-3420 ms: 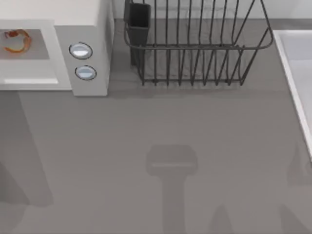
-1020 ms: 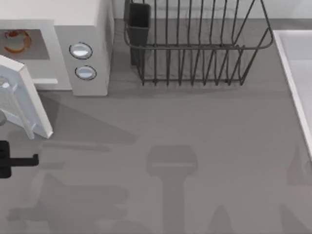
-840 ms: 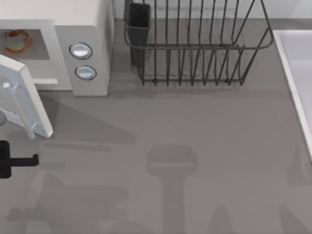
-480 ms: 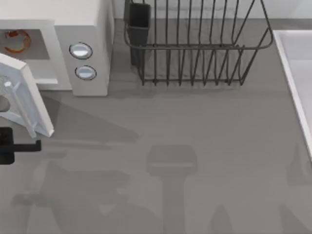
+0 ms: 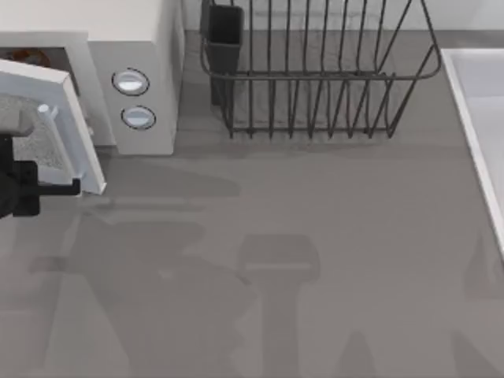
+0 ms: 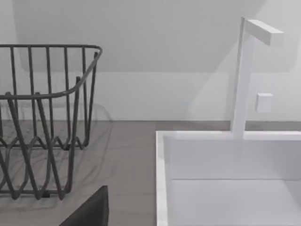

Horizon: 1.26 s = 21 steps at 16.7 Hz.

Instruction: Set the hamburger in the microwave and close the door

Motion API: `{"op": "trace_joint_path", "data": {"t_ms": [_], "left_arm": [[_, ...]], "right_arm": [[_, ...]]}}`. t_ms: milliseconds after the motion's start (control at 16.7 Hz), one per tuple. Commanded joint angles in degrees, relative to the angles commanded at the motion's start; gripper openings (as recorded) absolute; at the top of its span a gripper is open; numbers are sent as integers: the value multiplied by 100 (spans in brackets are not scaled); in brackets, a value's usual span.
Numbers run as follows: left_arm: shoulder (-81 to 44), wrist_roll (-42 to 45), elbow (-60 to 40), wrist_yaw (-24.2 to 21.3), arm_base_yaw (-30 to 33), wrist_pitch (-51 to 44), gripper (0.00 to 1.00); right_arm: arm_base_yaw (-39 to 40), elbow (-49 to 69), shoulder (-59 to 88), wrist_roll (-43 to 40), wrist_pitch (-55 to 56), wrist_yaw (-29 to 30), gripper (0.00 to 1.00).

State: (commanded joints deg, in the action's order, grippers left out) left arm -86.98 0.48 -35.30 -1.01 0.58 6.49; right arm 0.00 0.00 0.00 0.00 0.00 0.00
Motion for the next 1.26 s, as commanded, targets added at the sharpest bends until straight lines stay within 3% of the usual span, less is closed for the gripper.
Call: {"op": "trace_joint_path", "data": {"t_ms": [480,1020,1260], "left_arm": [[-280,-1,-194,3,-12,84,0],[-1982,-12,-2025,7,25,-51,0],[-2307,-13,-2389,9,33,-82,0]], "right_arm": [[0,0,0,0,0,0,100],[0,0,0,0,0,0,100],[0,0,0,0,0,0,100]]}}
